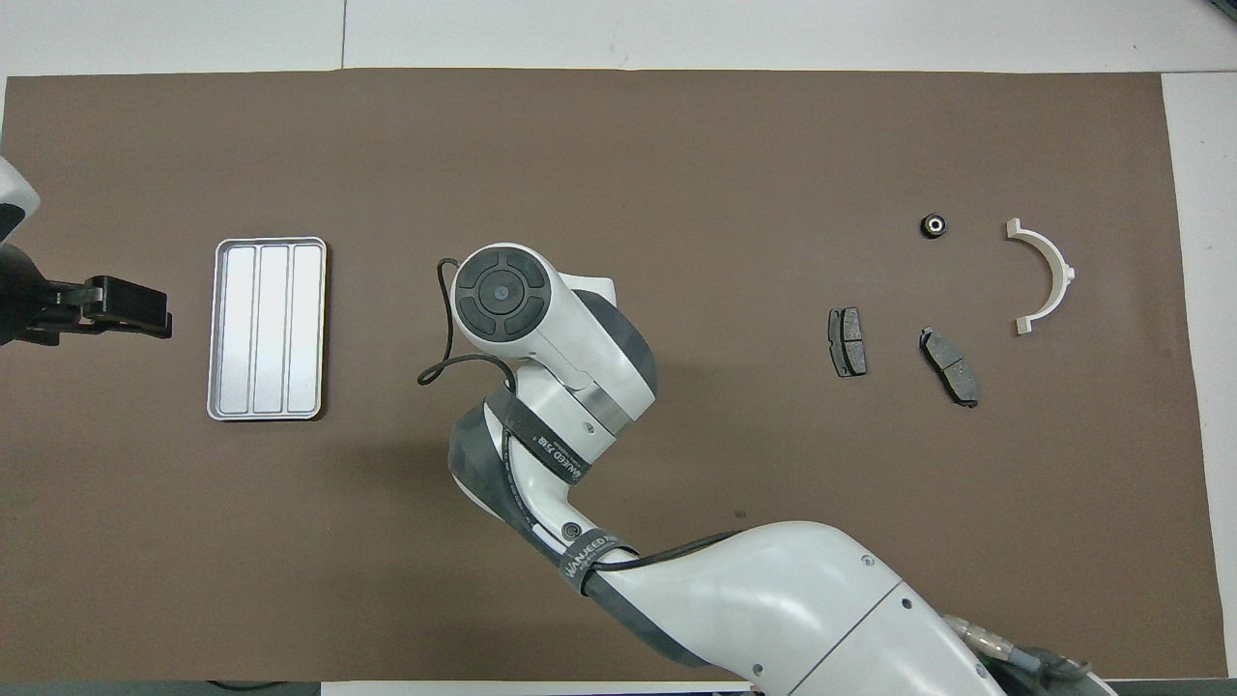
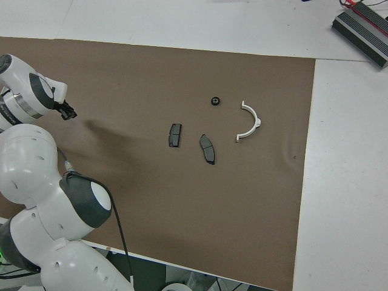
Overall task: Pick bearing gear from pile to tray
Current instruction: 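Carry the bearing with the right gripper to mid-table and release it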
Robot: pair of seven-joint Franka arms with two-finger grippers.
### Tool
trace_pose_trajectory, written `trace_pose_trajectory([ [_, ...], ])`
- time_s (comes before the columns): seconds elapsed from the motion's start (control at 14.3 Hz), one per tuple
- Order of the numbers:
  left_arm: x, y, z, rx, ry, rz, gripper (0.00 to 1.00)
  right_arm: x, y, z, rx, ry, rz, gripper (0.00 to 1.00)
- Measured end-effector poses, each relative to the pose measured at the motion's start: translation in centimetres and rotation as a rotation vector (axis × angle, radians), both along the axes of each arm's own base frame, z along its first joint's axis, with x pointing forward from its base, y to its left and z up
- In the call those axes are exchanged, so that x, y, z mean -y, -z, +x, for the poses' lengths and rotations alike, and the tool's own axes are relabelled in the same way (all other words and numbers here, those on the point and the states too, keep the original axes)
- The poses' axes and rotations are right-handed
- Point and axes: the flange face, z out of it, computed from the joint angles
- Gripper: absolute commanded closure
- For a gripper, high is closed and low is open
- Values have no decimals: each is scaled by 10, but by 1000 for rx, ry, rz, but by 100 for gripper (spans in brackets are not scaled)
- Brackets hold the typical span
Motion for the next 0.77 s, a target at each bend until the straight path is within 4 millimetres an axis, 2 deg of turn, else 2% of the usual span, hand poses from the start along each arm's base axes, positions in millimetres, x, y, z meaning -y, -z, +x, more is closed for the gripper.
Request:
trace_pose_trajectory([
  [0.21, 0, 0, 0, -1, 0, 0, 0, 4, 13, 6, 28, 7, 18, 100],
  [0.56, 1, 0, 0, 0, 2, 0, 0, 7, 35, 2, 49, 1, 33, 100],
  [0.7, 1, -1, -1, 2, 3, 0, 0, 8, 42, 0, 55, -1, 39, 68],
  [0.77, 1, -2, -1, 5, 3, 0, 0, 9, 42, -1, 54, 0, 38, 43],
])
